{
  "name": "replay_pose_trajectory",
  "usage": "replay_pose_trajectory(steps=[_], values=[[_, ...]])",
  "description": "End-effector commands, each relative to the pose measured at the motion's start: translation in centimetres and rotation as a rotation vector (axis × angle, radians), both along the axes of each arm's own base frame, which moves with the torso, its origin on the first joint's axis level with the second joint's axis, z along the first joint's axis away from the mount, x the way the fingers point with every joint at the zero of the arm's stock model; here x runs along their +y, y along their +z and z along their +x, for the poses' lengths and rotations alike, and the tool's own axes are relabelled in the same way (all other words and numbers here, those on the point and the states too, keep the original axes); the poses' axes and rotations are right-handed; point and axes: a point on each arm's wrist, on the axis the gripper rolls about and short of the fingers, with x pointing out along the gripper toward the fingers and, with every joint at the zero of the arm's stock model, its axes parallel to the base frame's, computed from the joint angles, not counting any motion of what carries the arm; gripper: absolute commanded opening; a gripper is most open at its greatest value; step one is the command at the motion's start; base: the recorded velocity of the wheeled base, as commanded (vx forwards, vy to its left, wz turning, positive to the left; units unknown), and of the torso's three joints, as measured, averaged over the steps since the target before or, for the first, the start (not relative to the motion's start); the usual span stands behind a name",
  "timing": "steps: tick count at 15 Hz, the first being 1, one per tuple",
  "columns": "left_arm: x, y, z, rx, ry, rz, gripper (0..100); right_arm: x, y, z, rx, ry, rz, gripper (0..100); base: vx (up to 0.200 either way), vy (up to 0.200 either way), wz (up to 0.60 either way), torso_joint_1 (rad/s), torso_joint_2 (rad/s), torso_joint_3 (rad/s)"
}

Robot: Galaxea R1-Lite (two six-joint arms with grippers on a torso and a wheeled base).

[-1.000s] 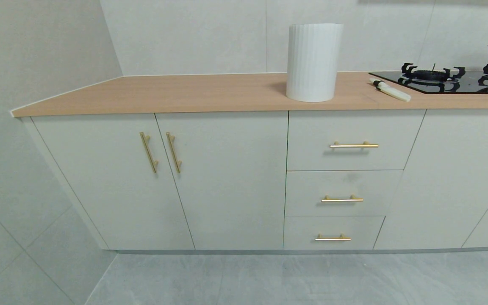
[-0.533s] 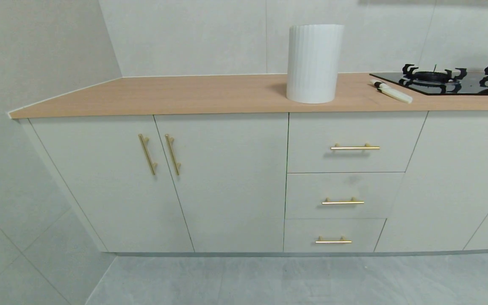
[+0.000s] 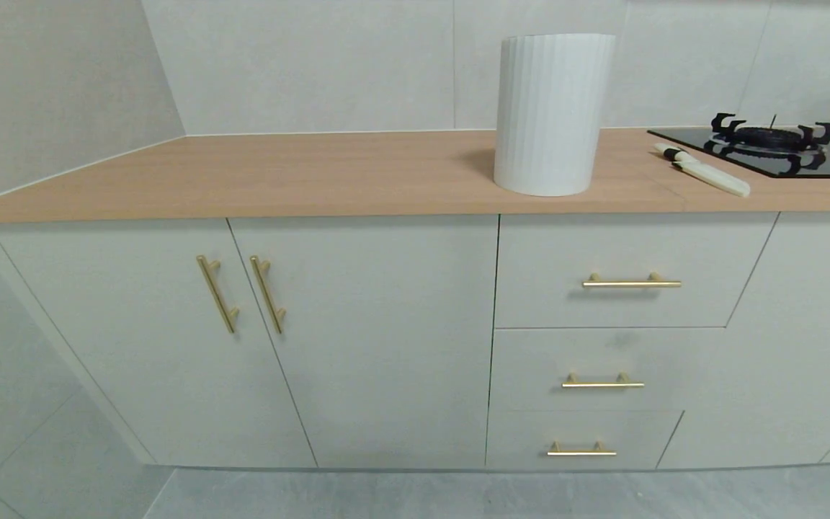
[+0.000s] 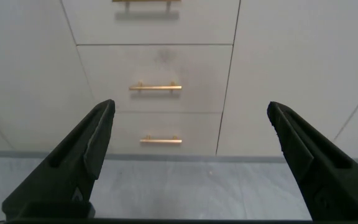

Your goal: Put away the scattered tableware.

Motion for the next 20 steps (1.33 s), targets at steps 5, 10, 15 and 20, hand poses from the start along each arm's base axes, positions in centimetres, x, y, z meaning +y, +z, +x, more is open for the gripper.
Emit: replay_pose_trajectory(steps=[5, 10, 15, 20], values=[[0.0, 0.01, 0.0, 0.0, 0.0, 0.0, 100, 0.0, 0.01, 0.01, 0.002, 0.001, 0.0, 100, 0.2, 0.0, 0.0, 0.007, 0.0, 0.001], [0.0, 0.01, 0.0, 0.0, 0.0, 0.0, 100, 0.0, 0.01, 0.01, 0.002, 0.001, 0.0, 100, 0.2, 0.0, 0.0, 0.0, 0.0, 0.0], [0.0, 0.01, 0.0, 0.0, 0.0, -0.002, 100, 0.0, 0.01, 0.01, 0.002, 0.001, 0.0, 100, 0.12, 0.0, 0.0, 0.004, 0.0, 0.0], [0.0, 0.01, 0.0, 0.0, 0.0, -0.002, 100, 0.0, 0.01, 0.01, 0.002, 0.001, 0.0, 100, 0.0, 0.0, 0.0, 0.0, 0.0, 0.0]])
